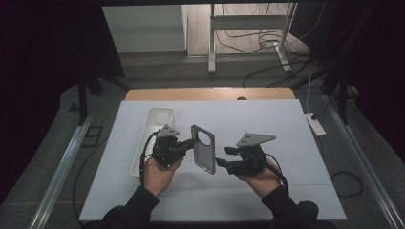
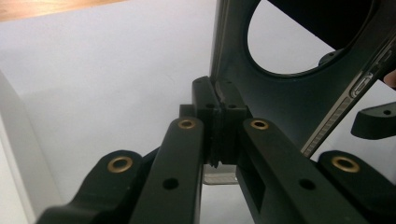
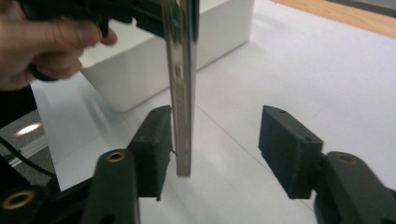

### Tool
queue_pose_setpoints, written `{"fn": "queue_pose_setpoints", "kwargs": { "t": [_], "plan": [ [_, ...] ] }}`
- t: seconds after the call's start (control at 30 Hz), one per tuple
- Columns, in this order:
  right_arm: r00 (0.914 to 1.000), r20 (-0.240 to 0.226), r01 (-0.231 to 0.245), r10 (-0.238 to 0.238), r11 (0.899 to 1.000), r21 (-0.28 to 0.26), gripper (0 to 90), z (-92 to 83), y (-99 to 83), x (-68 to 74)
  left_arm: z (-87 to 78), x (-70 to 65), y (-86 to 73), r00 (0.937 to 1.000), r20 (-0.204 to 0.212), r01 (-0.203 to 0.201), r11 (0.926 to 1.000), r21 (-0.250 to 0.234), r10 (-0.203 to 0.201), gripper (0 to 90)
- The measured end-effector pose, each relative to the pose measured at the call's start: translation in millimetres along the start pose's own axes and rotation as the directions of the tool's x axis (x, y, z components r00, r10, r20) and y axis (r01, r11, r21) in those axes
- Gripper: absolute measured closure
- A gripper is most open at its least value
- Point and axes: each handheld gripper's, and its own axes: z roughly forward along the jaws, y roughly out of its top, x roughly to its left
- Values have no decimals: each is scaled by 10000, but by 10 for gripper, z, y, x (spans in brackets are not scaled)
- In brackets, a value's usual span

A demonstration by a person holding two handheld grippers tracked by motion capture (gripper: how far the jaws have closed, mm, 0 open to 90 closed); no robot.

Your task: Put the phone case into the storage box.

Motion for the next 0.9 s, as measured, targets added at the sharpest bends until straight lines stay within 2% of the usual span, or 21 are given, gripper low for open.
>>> {"fn": "queue_pose_setpoints", "kwargs": {
  "t": [0.3,0.9],
  "plan": [
    [9997,254,-11,6,9998,209,320,-91,-70,-65,-120,73,67,9999,-156,-29,9998,-184,26,892],
    [9988,457,-167,150,9992,370,197,-322,-230,-115,-313,216,175,9990,-444,50,9987,-502,-72,892]
  ]
}}
